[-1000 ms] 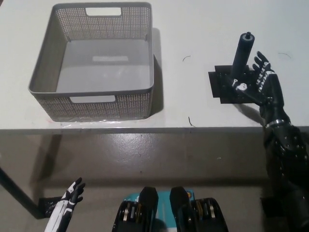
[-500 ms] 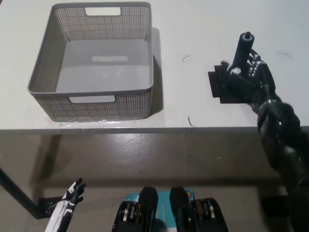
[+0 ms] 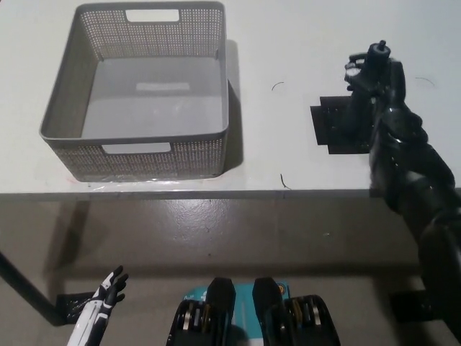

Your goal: Use the right hand to pick up a electric screw driver and put it into a container on the left side

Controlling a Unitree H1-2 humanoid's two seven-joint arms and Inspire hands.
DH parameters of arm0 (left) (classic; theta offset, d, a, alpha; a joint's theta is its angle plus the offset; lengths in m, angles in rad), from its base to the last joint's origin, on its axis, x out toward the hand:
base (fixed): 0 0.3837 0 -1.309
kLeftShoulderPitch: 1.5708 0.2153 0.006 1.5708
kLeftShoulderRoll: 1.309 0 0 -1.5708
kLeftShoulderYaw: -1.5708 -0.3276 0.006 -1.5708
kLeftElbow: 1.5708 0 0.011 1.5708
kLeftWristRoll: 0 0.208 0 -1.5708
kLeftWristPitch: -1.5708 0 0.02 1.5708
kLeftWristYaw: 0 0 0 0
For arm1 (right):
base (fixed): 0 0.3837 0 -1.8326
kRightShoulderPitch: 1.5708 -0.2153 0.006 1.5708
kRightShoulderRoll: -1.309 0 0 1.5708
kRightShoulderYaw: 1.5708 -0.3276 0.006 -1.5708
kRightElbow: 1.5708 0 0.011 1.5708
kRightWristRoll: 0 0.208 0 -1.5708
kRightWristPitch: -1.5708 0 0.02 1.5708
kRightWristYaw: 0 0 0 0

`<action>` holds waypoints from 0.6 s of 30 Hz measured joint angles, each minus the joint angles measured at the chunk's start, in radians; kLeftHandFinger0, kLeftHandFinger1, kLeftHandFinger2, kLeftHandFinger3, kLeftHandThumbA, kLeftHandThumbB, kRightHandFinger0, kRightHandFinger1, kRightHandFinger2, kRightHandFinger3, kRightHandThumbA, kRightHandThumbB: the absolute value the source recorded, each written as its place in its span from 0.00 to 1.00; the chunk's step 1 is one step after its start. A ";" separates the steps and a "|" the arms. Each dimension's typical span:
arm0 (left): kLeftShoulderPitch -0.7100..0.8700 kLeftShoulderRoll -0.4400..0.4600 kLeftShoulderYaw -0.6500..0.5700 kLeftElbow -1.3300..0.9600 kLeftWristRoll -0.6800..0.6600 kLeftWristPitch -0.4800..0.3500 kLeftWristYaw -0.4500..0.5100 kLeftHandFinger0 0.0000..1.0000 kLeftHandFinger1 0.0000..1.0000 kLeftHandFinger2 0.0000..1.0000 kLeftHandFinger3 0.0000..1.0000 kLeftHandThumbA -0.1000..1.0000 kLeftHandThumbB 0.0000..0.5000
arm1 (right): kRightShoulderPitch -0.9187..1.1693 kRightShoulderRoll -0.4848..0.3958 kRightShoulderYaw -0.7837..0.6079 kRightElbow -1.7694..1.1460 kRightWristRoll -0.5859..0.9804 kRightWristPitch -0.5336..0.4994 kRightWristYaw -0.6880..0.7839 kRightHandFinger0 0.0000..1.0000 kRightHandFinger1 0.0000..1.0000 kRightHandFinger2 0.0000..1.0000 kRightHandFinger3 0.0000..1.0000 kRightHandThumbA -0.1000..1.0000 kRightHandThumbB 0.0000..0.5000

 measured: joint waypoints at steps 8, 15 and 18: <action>0.000 0.000 0.001 -0.002 -0.002 0.000 -0.008 1.00 1.00 1.00 1.00 1.00 0.55 | -0.004 0.023 -0.003 0.000 0.000 -0.010 -0.071 0.00 0.14 0.60 0.57 0.00 0.27; 0.000 0.000 0.002 -0.001 -0.002 -0.003 -0.011 1.00 1.00 1.00 1.00 1.00 0.54 | -0.004 0.029 -0.011 0.000 0.003 -0.018 -0.093 0.00 0.13 0.59 0.59 0.00 0.25; 0.001 0.001 0.002 -0.001 -0.003 -0.003 -0.012 1.00 1.00 1.00 1.00 1.00 0.52 | -0.004 0.033 -0.017 0.000 0.004 -0.027 -0.099 0.00 0.14 0.59 0.61 0.00 0.21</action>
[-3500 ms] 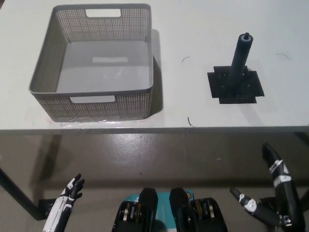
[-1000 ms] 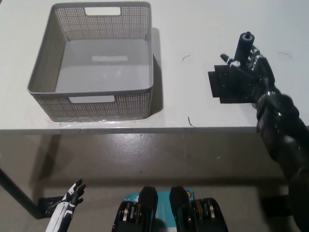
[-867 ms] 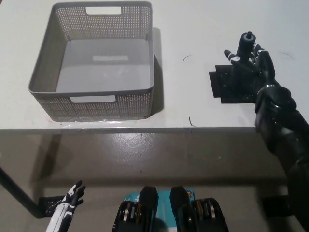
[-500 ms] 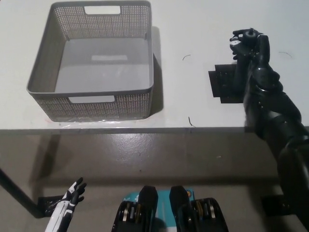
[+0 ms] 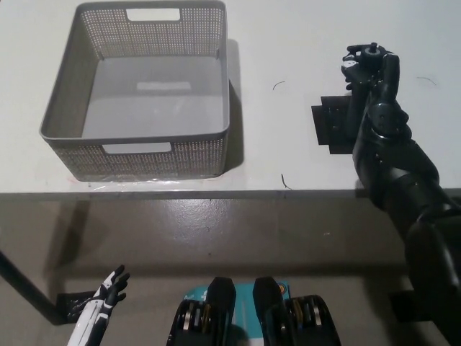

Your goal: Use the right hand to pick up a electric screw driver and put it into a container on the left side

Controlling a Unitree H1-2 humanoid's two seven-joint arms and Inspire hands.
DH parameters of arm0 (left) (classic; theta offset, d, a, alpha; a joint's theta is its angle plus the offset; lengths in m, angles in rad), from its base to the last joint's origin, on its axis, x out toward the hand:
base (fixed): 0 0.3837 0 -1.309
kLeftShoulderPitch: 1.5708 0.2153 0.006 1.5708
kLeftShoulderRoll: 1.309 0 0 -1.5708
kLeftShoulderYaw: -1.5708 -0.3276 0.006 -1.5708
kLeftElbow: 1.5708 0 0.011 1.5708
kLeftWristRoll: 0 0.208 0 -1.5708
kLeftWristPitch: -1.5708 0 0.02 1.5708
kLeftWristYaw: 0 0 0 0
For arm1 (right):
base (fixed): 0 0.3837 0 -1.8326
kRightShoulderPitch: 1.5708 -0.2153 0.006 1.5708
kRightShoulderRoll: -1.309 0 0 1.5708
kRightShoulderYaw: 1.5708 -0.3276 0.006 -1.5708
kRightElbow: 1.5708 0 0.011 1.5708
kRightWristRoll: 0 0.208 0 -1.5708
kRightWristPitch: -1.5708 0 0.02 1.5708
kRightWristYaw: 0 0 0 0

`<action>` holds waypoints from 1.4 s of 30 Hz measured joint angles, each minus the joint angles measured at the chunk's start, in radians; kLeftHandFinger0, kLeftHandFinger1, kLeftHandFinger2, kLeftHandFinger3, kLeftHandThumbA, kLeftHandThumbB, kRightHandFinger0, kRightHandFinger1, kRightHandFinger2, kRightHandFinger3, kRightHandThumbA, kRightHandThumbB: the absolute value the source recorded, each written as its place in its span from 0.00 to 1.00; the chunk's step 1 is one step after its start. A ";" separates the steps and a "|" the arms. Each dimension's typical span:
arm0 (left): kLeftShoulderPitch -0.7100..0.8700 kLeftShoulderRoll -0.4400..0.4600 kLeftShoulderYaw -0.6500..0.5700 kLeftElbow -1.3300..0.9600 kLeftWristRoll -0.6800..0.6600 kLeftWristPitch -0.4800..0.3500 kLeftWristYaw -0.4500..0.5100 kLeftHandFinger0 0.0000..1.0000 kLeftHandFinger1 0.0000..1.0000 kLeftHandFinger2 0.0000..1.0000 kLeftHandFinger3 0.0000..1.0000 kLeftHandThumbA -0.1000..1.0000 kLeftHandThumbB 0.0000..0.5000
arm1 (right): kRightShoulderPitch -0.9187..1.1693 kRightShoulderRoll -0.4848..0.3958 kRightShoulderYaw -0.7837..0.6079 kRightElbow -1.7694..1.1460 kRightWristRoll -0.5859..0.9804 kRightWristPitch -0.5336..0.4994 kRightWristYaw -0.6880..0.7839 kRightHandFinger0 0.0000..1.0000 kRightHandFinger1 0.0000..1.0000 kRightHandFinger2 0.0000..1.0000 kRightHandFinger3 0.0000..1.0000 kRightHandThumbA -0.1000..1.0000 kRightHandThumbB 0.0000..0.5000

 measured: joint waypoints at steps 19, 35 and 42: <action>0.003 0.000 0.001 0.001 0.001 -0.003 0.000 1.00 1.00 1.00 1.00 1.00 0.50 | -0.080 0.058 0.055 -0.093 -0.027 -0.031 -0.060 0.00 0.13 0.58 0.66 0.00 0.28; 0.014 0.000 0.000 -0.011 0.002 -0.002 -0.003 1.00 1.00 1.00 1.00 1.00 0.46 | -0.177 0.210 0.099 -0.243 -0.054 -0.043 -0.076 0.00 0.16 0.62 0.72 0.00 0.28; 0.014 0.002 0.000 -0.017 0.002 -0.002 -0.005 1.00 1.00 1.00 1.00 1.00 0.48 | -0.215 0.277 0.111 -0.254 -0.071 -0.040 -0.095 0.00 0.09 0.54 0.69 0.00 0.26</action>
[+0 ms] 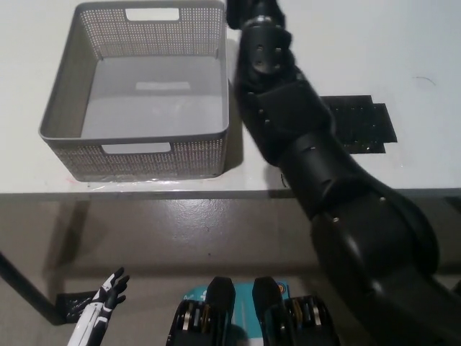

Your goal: Use the right hand to pick up a electric screw driver and put it into a container on the left side

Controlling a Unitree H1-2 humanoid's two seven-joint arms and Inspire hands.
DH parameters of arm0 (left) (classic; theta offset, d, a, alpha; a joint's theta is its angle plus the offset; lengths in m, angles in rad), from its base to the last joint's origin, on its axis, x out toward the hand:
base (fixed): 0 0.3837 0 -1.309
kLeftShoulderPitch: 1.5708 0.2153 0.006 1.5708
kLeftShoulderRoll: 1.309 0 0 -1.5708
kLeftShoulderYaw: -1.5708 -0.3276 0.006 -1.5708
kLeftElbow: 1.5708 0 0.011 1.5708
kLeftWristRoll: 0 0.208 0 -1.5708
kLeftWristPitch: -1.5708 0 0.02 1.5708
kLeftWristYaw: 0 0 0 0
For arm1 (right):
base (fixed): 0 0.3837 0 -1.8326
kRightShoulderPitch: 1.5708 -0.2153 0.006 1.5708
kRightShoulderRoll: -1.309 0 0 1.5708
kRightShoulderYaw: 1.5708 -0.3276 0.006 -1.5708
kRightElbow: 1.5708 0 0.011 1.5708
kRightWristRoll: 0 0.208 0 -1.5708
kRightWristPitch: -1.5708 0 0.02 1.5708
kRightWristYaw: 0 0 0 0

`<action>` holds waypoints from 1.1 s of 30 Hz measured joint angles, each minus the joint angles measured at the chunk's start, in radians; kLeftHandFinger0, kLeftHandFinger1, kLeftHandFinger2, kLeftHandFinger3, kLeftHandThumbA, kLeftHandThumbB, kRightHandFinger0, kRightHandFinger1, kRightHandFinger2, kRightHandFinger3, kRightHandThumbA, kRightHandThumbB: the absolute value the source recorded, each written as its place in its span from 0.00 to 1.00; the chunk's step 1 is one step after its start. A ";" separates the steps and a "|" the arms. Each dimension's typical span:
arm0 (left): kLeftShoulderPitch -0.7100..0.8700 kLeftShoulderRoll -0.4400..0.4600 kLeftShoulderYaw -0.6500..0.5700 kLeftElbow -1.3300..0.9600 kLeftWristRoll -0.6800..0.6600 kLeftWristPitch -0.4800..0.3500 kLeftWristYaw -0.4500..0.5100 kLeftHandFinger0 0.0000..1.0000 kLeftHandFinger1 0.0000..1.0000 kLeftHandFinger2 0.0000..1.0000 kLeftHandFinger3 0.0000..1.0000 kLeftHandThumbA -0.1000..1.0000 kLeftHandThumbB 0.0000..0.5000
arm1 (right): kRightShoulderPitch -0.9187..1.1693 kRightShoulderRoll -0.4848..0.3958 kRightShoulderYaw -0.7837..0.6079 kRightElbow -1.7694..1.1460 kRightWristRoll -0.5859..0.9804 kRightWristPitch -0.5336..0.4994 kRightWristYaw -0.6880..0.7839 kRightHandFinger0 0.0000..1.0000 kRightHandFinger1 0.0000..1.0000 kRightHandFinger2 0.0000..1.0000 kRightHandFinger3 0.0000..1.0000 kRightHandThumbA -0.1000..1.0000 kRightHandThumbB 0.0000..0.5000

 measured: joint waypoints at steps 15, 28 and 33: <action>-0.007 0.002 -0.004 -0.003 0.003 0.001 -0.011 1.00 1.00 1.00 1.00 1.00 0.44 | -0.028 0.095 0.039 0.025 -0.044 0.002 -0.029 0.00 0.01 0.45 0.61 0.00 0.22; -0.024 0.018 -0.011 -0.047 0.006 0.038 -0.028 1.00 1.00 1.00 1.00 1.00 0.50 | 0.055 0.100 0.042 0.189 -0.046 0.010 -0.028 0.00 0.10 0.61 0.64 0.00 0.25; -0.042 0.021 -0.016 -0.053 0.006 0.049 -0.035 1.00 1.00 1.00 1.00 1.00 0.48 | 0.092 0.075 0.040 0.221 -0.045 0.013 -0.028 0.00 0.19 0.69 0.63 0.00 0.26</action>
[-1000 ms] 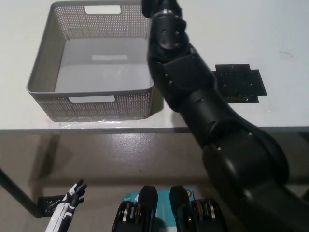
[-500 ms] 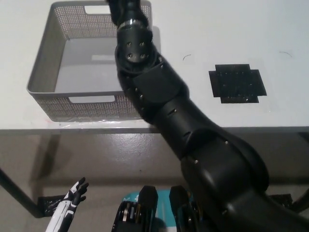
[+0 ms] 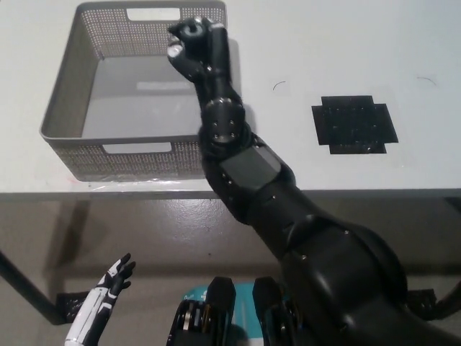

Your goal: Use the right hand to pick up a electric screw driver and put it into a container on the left side

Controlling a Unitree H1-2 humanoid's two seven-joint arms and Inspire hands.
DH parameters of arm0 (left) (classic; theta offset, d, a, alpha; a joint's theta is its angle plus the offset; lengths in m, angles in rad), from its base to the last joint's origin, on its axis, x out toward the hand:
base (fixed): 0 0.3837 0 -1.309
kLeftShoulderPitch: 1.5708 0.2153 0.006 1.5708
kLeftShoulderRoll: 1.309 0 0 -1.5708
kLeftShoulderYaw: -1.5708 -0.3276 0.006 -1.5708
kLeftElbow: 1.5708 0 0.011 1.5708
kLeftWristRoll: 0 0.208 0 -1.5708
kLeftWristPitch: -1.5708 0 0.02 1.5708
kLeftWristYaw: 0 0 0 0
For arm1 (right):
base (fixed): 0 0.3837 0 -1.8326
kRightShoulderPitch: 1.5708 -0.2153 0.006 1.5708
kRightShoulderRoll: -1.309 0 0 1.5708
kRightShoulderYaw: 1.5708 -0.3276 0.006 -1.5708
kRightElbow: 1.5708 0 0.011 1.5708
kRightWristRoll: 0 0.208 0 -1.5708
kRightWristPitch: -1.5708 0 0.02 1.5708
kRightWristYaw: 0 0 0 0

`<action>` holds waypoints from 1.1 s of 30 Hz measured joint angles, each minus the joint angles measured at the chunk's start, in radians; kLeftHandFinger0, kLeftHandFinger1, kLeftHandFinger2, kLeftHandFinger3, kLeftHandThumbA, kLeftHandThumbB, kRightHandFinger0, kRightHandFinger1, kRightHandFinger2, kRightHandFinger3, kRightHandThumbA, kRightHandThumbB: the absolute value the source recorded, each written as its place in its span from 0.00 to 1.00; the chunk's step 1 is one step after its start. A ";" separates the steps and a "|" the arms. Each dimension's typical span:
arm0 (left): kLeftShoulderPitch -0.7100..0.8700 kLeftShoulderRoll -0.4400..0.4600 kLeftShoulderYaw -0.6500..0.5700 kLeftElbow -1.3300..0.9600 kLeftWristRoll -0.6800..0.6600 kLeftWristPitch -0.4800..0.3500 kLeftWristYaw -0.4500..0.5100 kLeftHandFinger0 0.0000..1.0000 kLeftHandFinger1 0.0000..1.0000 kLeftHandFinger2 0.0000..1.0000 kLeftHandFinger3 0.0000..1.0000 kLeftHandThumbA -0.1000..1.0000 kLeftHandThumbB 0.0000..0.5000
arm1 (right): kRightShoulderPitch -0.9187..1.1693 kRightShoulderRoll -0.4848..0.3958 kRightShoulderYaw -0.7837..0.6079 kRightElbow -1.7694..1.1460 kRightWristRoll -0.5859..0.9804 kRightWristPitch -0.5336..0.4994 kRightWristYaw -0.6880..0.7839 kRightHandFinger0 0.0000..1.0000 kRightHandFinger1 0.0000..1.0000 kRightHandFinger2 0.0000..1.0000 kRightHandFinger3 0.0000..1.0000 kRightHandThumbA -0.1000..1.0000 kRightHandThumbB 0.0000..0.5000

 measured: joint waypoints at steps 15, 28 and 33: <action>-0.023 0.016 -0.030 -0.008 0.000 0.034 -0.029 1.00 1.00 1.00 1.00 1.00 0.51 | 0.016 -0.031 -0.012 -0.009 0.005 -0.011 0.066 1.00 1.00 1.00 1.00 0.71 0.63; -0.049 0.023 -0.042 0.001 0.000 0.038 -0.055 1.00 1.00 1.00 1.00 0.99 0.54 | 0.060 -0.115 -0.026 -0.044 0.022 -0.020 0.267 1.00 1.00 1.00 1.00 0.85 0.76; -0.049 0.023 -0.042 0.001 0.000 0.038 -0.062 1.00 1.00 1.00 1.00 0.98 0.55 | 0.073 -0.120 -0.033 -0.054 0.029 -0.021 0.296 1.00 1.00 1.00 1.00 0.94 0.78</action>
